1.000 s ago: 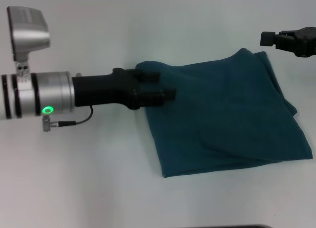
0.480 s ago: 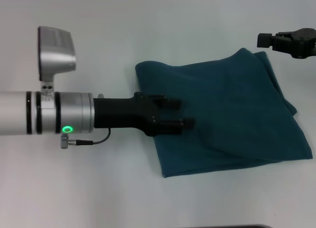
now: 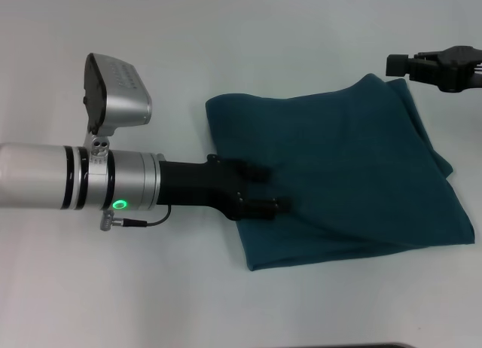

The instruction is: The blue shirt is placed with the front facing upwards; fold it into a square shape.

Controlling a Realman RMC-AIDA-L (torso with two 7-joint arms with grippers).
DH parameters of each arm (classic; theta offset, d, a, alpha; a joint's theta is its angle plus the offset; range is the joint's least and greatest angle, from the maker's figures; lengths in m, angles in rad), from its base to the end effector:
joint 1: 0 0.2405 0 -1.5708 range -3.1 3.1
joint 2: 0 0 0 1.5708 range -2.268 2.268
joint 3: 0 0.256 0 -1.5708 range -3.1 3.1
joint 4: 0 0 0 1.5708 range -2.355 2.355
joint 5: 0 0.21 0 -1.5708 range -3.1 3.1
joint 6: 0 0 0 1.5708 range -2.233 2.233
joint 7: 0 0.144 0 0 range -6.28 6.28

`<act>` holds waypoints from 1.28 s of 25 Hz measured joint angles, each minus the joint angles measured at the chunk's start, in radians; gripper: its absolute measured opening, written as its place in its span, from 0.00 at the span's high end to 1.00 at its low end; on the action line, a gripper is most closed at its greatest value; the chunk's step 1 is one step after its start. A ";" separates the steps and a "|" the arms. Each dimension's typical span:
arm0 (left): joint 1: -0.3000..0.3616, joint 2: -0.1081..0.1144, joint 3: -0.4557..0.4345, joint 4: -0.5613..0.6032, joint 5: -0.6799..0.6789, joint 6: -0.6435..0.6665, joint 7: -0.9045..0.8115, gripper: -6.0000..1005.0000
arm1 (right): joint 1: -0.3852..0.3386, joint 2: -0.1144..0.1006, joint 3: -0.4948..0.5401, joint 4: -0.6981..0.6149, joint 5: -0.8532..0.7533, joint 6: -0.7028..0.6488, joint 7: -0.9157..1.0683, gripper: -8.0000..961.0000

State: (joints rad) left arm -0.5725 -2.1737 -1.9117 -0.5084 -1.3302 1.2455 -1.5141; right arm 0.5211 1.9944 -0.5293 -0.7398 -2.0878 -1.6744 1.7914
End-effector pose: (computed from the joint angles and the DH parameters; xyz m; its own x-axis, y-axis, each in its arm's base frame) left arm -0.2257 0.3061 -0.1168 0.8058 0.4984 0.3197 0.5129 -0.8573 0.0440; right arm 0.2826 0.3323 0.0615 0.5820 -0.6109 -0.5368 -0.7340 -0.6787 -0.0235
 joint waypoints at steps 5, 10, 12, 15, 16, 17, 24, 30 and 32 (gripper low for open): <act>0.003 0.005 0.000 -0.006 0.001 0.018 -0.007 0.27 | -0.005 0.000 -0.002 0.003 -0.001 0.000 -0.005 0.97; 0.027 0.010 -0.012 -0.081 0.000 0.167 -0.012 0.27 | -0.009 -0.005 -0.013 0.001 -0.039 -0.005 0.003 0.97; 0.047 0.010 -0.049 -0.141 -0.001 0.272 -0.013 0.27 | -0.010 -0.007 -0.013 0.004 -0.078 -0.006 0.020 0.97; 0.051 0.009 -0.067 -0.150 -0.002 0.292 -0.013 0.27 | -0.009 -0.007 -0.014 0.004 -0.111 -0.005 0.037 0.97; 0.051 0.010 -0.093 -0.154 -0.003 0.307 -0.013 0.27 | -0.009 -0.007 -0.014 0.004 -0.127 -0.005 0.043 0.96; 0.051 0.009 -0.115 -0.154 -0.003 0.314 -0.013 0.27 | -0.008 -0.007 -0.014 0.005 -0.141 -0.007 0.050 0.96; 0.061 0.011 -0.282 -0.150 -0.003 0.350 -0.014 0.27 | -0.023 -0.013 -0.012 0.002 -0.156 -0.035 0.049 0.95; 0.062 0.013 -0.355 -0.148 -0.003 0.386 -0.028 0.27 | -0.039 -0.012 -0.005 0.011 -0.153 -0.033 -0.050 0.68; 0.062 0.014 -0.361 -0.148 -0.003 0.386 -0.036 0.27 | -0.043 -0.007 -0.002 0.011 -0.150 -0.035 -0.088 0.64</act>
State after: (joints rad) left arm -0.5108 -2.1601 -2.2725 -0.6559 -1.3332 1.6315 -1.5505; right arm 0.4777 1.9874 -0.5313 -0.7288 -2.2377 -1.7089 1.7034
